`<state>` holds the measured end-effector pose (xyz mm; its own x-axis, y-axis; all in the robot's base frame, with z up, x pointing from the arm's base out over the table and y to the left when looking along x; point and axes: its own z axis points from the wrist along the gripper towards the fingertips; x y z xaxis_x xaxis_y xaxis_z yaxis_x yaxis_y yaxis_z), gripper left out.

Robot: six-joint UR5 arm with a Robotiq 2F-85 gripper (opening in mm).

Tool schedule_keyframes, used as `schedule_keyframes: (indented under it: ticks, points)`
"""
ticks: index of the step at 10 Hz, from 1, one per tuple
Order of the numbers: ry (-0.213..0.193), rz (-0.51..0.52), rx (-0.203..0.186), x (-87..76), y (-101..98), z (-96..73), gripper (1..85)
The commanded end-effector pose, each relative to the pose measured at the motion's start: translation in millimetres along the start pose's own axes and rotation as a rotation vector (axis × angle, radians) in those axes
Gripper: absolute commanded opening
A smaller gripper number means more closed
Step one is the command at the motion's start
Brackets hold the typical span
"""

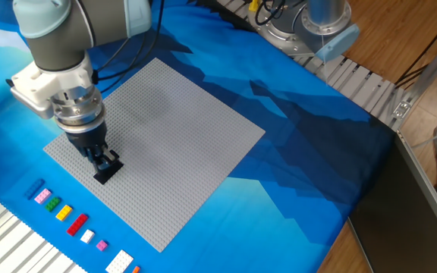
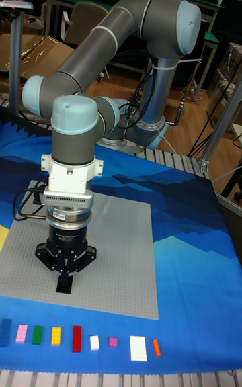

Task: Stack small Lego blocks one on top of the other

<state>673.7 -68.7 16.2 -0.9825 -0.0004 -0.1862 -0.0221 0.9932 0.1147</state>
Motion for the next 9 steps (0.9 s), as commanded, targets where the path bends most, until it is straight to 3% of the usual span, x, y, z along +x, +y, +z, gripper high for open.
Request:
schedule_keyframes:
  ticks: [1,6,9]
  points:
    - [-0.027,0.022,-0.01,-7.3,3.6,1.7,1.0]
    - [-0.05,0.024,-0.007,-12.1,4.4,6.0,1.0]
    - [0.013,0.03,0.015,5.5,0.7,8.0,1.0]
